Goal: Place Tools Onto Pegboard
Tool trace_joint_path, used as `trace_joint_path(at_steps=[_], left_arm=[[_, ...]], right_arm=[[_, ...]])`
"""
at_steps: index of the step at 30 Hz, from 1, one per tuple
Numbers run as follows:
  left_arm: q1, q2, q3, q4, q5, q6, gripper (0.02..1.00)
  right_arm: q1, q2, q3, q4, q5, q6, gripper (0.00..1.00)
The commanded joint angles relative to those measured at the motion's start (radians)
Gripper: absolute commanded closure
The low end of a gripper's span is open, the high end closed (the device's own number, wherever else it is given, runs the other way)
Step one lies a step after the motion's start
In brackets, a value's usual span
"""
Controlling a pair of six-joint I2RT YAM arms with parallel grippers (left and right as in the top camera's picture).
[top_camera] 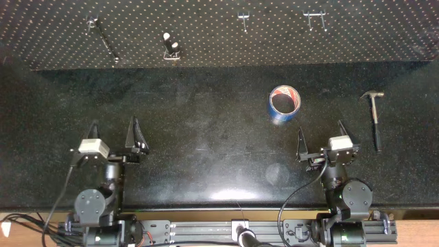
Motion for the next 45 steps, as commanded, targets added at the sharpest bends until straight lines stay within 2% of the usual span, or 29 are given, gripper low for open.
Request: trace_joint_path(at_steps=[1,2,14,19,20,22,24,26,28,30,32,34,36,38,42,45], left_arm=[[0.005,-0.043,-0.024,-0.126,-0.071,0.005,0.023],[0.005,-0.043,-0.024,-0.175,-0.070,0.006,0.023],[0.004,-0.042,-0.024,-0.170,-0.068,0.005,0.025],[0.004,-0.042,-0.024,-0.170,-0.068,0.005,0.023],[0.004,-0.042,-0.024,-0.170,-0.068,0.005,0.023],[0.004,-0.042,-0.024,-0.170,-0.068,0.005,0.023],[0.004,-0.042,-0.024,-0.170,-0.068,0.005,0.023],[0.004,-0.042,-0.024,-0.170,-0.068,0.005,0.023],[0.004,-0.042,-0.024,-0.170,-0.068,0.005,0.023],[0.004,-0.042,-0.024,-0.170,-0.068,0.005,0.025],[0.004,-0.042,-0.024,-0.170,-0.068,0.005,0.023],[0.004,-0.042,-0.024,-0.170,-0.068,0.005,0.023],[0.004,-0.042,-0.024,-0.170,-0.068,0.005,0.025],[0.004,-0.042,-0.024,-0.170,-0.068,0.005,0.025],[0.004,-0.042,-0.024,-0.170,-0.068,0.005,0.023],[0.004,-0.042,-0.024,-0.170,-0.068,0.005,0.025]], right_arm=[[0.006,-0.007,-0.006,0.000,-0.002,0.008,0.027],[0.006,-0.007,-0.006,0.000,-0.002,0.008,0.025],[0.006,-0.007,-0.006,0.000,-0.002,0.008,0.025],[0.005,-0.007,-0.006,0.001,0.064,0.005,0.025],[0.003,-0.005,-0.006,-0.007,0.062,0.011,0.025],[0.003,0.046,0.047,-0.043,0.059,0.119,0.025],[-0.008,0.200,0.222,-0.165,0.058,0.167,0.025],[-0.019,0.526,0.522,-0.313,0.045,0.173,0.025],[0.006,0.872,0.890,-0.592,-0.126,0.172,0.025],[0.080,1.136,1.178,-0.787,-0.201,0.172,0.025],[0.114,1.388,1.336,-0.932,-0.246,0.172,0.025],[0.137,1.522,1.366,-1.012,-0.247,0.172,0.025],[0.168,1.622,1.367,-1.036,-0.248,0.291,0.025],[0.207,1.699,1.376,-1.069,-0.237,0.319,0.025],[0.223,1.898,1.536,-1.216,-0.111,0.322,0.025],[0.218,1.976,1.633,-1.239,-0.021,0.306,0.025]])
